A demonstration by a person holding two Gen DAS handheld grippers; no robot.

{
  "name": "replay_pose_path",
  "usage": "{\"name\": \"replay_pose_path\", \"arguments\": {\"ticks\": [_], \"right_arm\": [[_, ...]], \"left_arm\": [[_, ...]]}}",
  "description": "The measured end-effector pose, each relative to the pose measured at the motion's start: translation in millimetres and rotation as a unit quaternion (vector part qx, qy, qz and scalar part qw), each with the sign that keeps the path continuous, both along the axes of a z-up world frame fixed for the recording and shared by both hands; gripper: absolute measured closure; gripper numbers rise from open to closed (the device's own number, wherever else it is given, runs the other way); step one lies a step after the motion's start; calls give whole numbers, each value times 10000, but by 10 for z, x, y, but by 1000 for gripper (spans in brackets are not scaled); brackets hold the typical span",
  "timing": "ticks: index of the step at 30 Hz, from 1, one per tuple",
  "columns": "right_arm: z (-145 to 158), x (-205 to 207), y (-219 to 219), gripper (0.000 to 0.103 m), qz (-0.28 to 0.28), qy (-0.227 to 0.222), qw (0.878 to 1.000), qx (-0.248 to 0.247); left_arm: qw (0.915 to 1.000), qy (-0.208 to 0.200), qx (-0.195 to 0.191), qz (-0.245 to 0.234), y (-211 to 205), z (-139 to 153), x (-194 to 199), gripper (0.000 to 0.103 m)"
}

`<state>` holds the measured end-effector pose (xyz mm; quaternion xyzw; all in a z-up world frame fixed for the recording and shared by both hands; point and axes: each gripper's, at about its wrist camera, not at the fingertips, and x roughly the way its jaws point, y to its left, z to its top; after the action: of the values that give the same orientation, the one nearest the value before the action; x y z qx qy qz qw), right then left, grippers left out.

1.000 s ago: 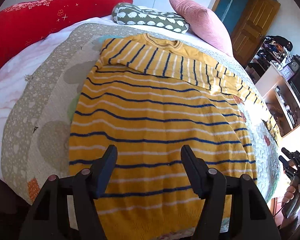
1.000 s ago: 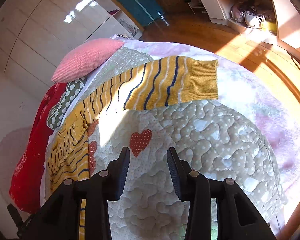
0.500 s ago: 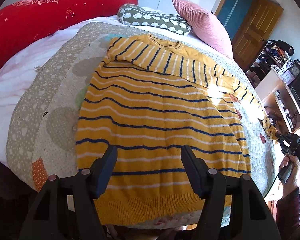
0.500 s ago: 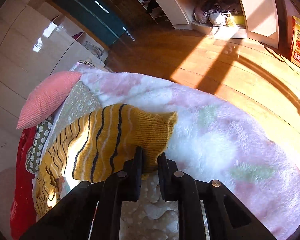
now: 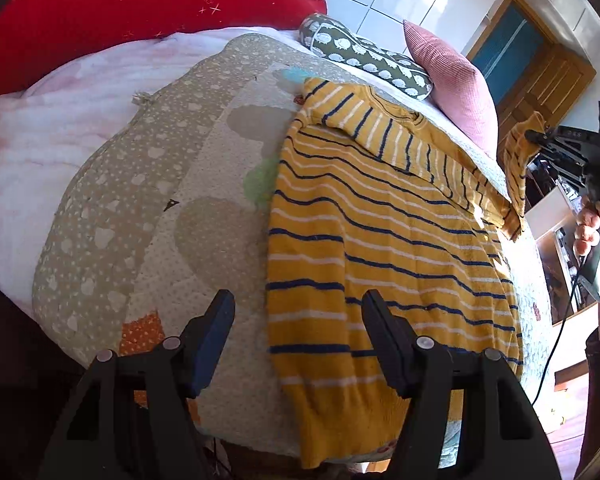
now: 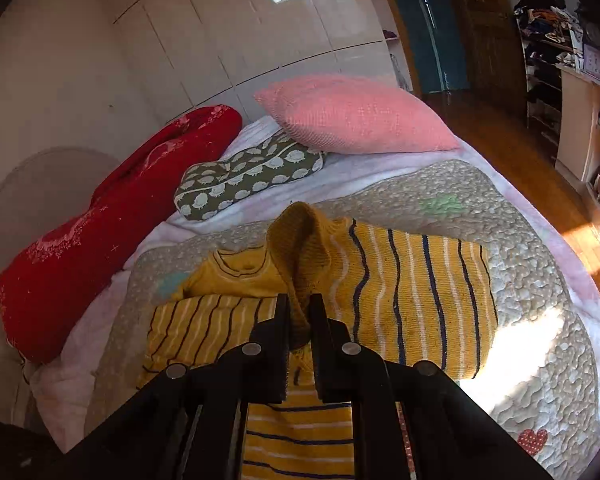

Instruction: Fold small clothes

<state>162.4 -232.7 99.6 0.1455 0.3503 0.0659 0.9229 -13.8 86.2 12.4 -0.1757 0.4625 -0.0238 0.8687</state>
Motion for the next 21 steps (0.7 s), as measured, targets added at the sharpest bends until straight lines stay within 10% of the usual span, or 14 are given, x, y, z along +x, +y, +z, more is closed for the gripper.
{"name": "replay_pose_path", "arguments": {"ticks": [8,18,21], "right_arm": [[-803,903,1580,93,934,796,9918,-342],[-1166,1118,2136,89,1627,1230,9785,-304],[-1038,1000,2159,74,1857,1152,9758,37]], "left_arm": [[9989,55,-174,429,528,-125,-42,38],[9983,142,-238,519,588,-207,-41,38],[9987,127,-178,453,524,-174,-59,38]]}}
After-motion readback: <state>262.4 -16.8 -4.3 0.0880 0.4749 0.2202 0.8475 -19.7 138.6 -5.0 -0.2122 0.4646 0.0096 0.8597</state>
